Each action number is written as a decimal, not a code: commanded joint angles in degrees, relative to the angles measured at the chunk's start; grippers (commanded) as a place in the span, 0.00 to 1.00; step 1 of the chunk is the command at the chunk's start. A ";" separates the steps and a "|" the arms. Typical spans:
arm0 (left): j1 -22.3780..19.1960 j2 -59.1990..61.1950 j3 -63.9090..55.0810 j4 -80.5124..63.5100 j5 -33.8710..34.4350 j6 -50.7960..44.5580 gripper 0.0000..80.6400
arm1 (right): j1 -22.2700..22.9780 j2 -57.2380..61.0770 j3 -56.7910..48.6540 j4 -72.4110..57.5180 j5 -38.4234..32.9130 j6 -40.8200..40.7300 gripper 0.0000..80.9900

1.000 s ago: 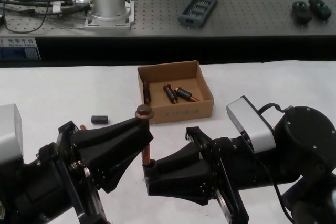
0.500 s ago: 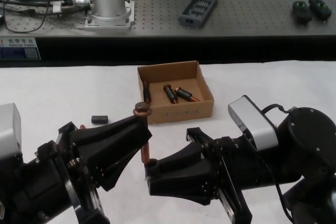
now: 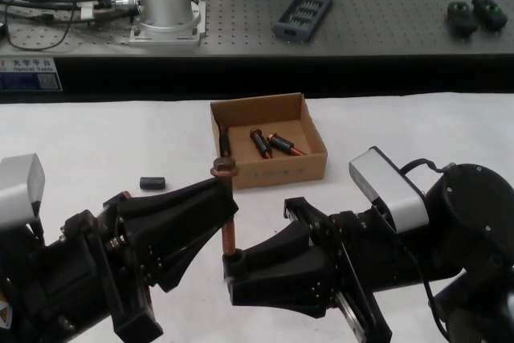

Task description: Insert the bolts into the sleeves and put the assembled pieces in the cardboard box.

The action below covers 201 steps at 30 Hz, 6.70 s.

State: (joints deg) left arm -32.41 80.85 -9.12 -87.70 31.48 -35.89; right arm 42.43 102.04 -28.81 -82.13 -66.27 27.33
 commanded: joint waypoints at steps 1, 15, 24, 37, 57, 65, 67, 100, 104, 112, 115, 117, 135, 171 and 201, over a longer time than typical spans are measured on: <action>-0.29 -0.20 -0.29 0.62 0.46 -1.92 0.01 | -0.61 -0.47 -0.68 -1.94 0.15 0.03 0.08; -0.29 -0.20 -0.29 -0.69 0.81 -2.84 0.01 | -0.60 -0.47 -0.68 -1.80 1.43 0.55 0.08; -0.29 -0.20 -0.29 -1.30 0.84 -2.96 0.01 | -0.60 -0.47 -0.68 -1.80 1.28 1.55 0.08; -0.29 -0.20 0.47 -1.30 1.54 -1.03 0.01 | -0.60 -0.47 -0.68 -1.80 3.85 2.62 0.08; -0.29 -0.20 0.47 5.78 0.97 7.68 0.01 | -2.42 -0.47 -0.68 -1.80 9.14 7.78 0.08; -0.29 -0.20 -0.64 8.01 -1.24 10.32 0.01 | -2.92 -0.47 -0.88 -0.06 12.20 2.81 0.08; 0.07 -0.20 -2.05 8.59 -1.24 10.54 0.01 | -4.01 -0.47 -1.86 3.11 14.05 1.91 0.08; 4.29 10.05 -18.37 25.83 -0.32 15.45 0.01 | -11.77 -0.47 -11.68 20.15 5.25 -4.25 0.08; 4.29 10.05 -18.37 25.87 0.83 15.45 0.04 | -11.77 -0.47 -11.68 20.15 5.21 -4.25 0.08; 5.75 10.05 -18.37 26.74 1.22 14.80 0.43 | -11.77 -0.47 -11.68 19.64 3.47 -4.25 0.08; 5.73 10.05 -18.37 25.96 1.35 14.19 0.43 | -11.77 -0.47 -11.68 19.65 3.11 -4.25 0.08; 5.73 10.05 -18.37 23.70 2.77 12.23 0.43 | -11.91 -0.47 -11.68 19.65 3.08 -4.42 0.08; 6.28 10.05 -17.46 12.40 8.27 3.25 0.33 | -15.84 -0.47 -11.43 21.44 2.71 -3.47 0.08; 2.95 -8.36 -9.50 56.98 -46.33 28.53 0.01 | -8.73 -15.97 -30.94 86.54 59.31 -19.31 0.08; 3.07 -0.90 -4.38 33.92 -49.28 33.18 0.01 | -14.47 29.62 -89.14 128.08 61.51 -24.44 0.08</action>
State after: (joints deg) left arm -29.24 78.90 -13.43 -50.49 -16.95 -4.64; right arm 28.36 132.56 -116.88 45.66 -4.49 3.44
